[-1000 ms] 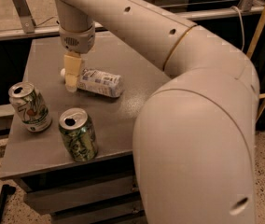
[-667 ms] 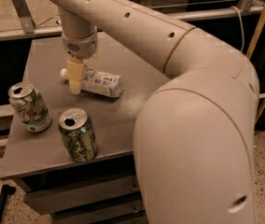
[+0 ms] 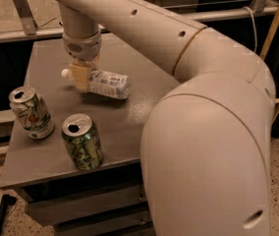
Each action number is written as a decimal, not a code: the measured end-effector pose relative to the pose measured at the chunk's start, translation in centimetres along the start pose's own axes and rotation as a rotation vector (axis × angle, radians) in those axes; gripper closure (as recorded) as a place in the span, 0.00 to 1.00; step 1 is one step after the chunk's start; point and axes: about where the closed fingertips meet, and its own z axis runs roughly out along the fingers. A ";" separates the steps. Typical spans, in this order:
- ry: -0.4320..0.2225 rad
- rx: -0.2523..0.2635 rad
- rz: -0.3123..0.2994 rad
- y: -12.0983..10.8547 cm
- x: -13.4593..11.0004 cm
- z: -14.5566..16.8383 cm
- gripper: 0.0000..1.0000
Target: Place blue plastic bottle upright
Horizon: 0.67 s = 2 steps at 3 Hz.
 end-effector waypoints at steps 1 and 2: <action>-0.090 0.007 -0.041 -0.3 0.7 -4.6 0.86; -0.311 0.015 -0.134 -1.2 1.5 -10.8 1.00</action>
Offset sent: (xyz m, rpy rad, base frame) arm -0.0050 -0.1237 0.2107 0.6831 -0.1998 0.2613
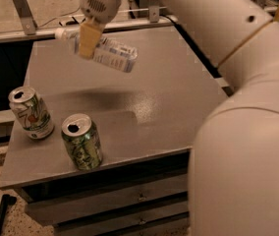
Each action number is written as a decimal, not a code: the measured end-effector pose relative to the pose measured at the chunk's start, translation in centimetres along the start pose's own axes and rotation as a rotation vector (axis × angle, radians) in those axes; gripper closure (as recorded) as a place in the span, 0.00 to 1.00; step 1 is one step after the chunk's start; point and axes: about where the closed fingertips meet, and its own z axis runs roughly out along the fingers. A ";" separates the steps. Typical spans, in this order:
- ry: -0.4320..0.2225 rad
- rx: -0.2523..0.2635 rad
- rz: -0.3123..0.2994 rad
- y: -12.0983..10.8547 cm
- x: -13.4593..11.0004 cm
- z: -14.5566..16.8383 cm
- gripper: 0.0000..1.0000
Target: Place blue plastic bottle upright
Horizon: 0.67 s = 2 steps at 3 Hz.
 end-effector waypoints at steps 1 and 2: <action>-0.130 0.005 -0.019 -0.6 1.9 -4.3 1.00; -0.247 -0.054 -0.004 -1.0 1.9 -2.7 1.00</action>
Offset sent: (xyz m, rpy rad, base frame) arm 0.0089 -0.0279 -0.0009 0.4638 0.0984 0.0899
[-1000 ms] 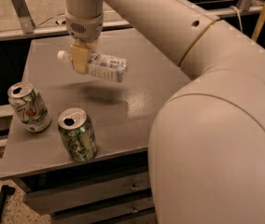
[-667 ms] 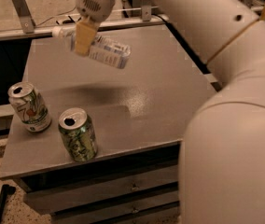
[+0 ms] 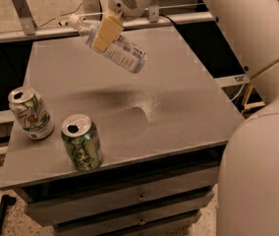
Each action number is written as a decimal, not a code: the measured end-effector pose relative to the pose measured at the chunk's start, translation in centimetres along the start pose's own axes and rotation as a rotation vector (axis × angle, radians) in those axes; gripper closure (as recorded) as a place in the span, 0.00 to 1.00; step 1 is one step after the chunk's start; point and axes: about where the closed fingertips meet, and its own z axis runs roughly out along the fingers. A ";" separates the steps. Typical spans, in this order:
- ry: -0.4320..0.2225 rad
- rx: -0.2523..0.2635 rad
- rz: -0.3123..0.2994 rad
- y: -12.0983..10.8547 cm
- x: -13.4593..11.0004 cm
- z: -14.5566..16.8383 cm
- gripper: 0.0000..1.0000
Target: Place blue plastic bottle upright
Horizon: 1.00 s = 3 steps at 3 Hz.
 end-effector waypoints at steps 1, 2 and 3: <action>-0.185 -0.107 0.027 -0.3 1.9 3.9 1.00; -0.501 -0.140 0.055 -1.5 4.3 5.8 1.00; -0.681 -0.090 0.050 -2.3 4.0 2.6 1.00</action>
Offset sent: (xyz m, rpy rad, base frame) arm -0.0040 -0.0430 0.0164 1.3464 0.0377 0.2046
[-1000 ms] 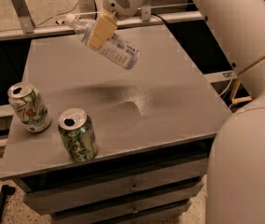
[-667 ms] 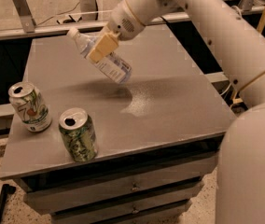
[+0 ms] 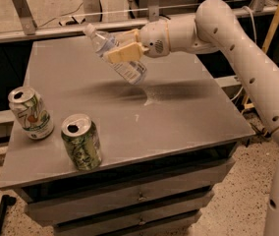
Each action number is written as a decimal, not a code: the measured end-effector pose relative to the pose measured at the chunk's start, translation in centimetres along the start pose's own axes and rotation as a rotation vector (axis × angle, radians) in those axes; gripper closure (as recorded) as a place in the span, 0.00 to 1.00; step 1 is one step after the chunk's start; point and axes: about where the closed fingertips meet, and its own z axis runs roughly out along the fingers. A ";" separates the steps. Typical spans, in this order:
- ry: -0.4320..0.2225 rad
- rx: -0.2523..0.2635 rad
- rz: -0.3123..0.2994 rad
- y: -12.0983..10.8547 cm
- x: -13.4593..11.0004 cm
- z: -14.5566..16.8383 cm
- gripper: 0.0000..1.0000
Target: Place blue plastic bottle upright
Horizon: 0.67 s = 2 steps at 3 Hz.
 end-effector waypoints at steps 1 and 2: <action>-0.004 -0.002 0.003 0.0 -0.1 0.0 1.00; -0.138 0.016 0.016 0.1 -1.9 -2.3 1.00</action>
Offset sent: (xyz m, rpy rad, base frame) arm -0.0006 -0.0450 0.0451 0.2647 0.0079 -0.0558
